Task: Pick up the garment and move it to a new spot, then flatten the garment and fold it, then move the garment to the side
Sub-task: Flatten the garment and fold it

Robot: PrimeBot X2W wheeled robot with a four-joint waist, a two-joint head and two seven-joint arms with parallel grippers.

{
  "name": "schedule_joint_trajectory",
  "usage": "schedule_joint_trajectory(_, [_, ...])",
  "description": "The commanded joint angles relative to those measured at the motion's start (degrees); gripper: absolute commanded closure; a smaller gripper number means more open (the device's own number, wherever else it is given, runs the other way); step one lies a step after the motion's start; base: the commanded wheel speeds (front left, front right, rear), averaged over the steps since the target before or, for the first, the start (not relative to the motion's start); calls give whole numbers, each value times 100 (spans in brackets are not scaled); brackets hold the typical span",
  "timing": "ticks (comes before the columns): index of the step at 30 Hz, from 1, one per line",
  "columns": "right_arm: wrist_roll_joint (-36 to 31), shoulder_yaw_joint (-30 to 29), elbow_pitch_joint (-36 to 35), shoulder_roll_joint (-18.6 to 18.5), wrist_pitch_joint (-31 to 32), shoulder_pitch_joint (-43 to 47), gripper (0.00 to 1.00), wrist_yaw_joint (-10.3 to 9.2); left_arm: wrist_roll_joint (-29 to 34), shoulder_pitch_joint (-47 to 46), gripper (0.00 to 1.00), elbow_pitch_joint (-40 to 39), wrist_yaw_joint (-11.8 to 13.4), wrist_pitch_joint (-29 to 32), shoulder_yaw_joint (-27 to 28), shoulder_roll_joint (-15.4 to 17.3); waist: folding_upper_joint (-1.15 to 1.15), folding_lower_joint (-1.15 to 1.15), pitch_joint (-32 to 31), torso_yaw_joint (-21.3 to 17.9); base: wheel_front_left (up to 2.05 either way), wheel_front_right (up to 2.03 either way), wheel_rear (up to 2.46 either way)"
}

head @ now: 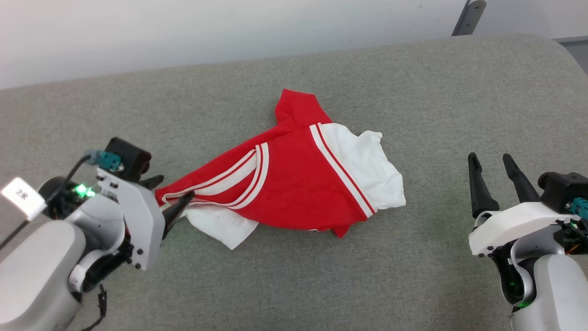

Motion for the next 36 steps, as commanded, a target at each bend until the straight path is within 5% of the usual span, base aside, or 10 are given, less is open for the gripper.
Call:
schedule_joint_trajectory(1, [13, 15, -21, 7, 9, 14, 0, -8, 28, -14, 0, -27, 24, 33, -12, 3, 0, 0, 8, -6, 0, 0, 0])
schedule_joint_trajectory(10, [62, 18, -11, 8, -42, 9, 0, -8, -27, 191, 0, -2, 160, 309, -110, 160, 0, 0, 75, -57, 0, 0, 0])
schedule_joint_trajectory(27, [48, 59, -109, 8, 33, 70, 0, -8, -74, 2, 0, 1543, -112, -470, -186, -514, 0, 0, 215, -107, 0, 0, 0])
schedule_joint_trajectory(28, [56, 66, -107, 7, 38, 72, 0, -8, -52, -26, 11, 1686, -151, -479, -225, -545, 0, 0, 216, -114, 0, 0, 0])
schedule_joint_trajectory(29, [64, 69, -106, 7, 41, 74, 0, -8, -47, -53, 55, 1804, -170, -484, -265, -579, 0, 0, 219, -118, 0, 0, 0])
schedule_joint_trajectory(31, [78, 62, -96, 8, 42, 84, 0, -8, -147, -59, 100, 2046, -236, -445, -320, -691, 0, 0, 218, -115, 0, 0, 0])
schedule_joint_trajectory(36, [92, 46, -98, 8, 44, 88, 0, -8, -294, -188, 100, 2386, -348, -500, -395, -777, 0, 0, 218, -109, 0, 0, 0])
